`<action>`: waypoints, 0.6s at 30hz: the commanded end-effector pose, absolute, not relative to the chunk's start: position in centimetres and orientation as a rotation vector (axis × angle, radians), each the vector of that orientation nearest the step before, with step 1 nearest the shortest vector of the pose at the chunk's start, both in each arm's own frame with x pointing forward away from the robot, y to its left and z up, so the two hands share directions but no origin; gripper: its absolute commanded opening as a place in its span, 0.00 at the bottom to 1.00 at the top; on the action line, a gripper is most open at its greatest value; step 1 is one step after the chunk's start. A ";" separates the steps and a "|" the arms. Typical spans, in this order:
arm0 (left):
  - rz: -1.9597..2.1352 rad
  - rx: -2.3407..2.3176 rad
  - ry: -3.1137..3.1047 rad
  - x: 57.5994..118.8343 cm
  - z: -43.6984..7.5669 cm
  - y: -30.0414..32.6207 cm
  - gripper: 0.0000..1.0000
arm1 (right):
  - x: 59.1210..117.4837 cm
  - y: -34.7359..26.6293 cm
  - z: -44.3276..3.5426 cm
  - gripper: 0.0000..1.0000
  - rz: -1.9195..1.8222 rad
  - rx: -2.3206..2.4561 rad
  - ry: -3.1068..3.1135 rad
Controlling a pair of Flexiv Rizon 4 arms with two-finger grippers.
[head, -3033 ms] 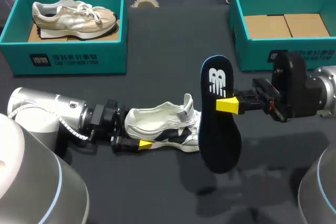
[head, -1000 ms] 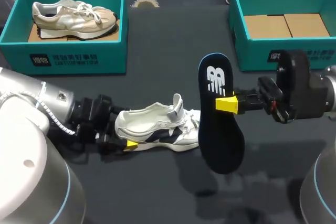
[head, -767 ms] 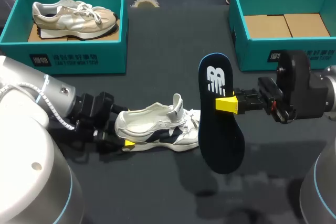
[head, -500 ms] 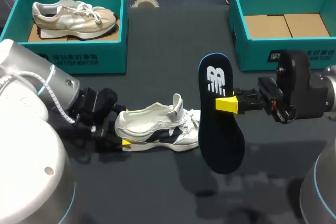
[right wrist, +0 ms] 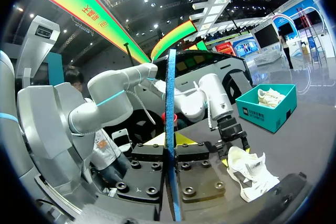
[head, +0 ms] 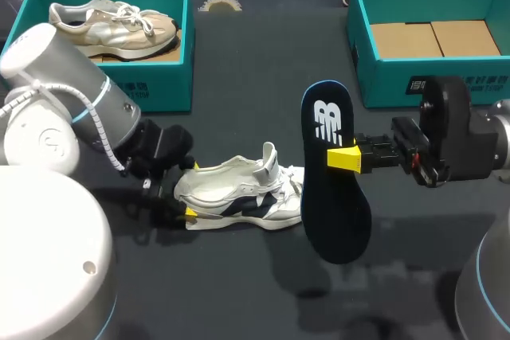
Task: Take the shoe out of the shoebox, open the shoe tongue, remove and reinsert the insole, then place the shoe into the shoebox
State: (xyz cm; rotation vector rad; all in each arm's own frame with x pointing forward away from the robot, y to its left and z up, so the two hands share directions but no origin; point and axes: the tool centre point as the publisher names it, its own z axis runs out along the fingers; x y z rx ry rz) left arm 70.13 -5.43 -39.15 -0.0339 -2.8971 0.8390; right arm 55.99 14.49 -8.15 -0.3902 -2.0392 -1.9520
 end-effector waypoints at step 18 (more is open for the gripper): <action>0.299 0.061 -3.042 70.4 -38.1 -5.2 1.00 | 55.6 14.5 -8.1 0.00 -1.951 -0.399 -2.044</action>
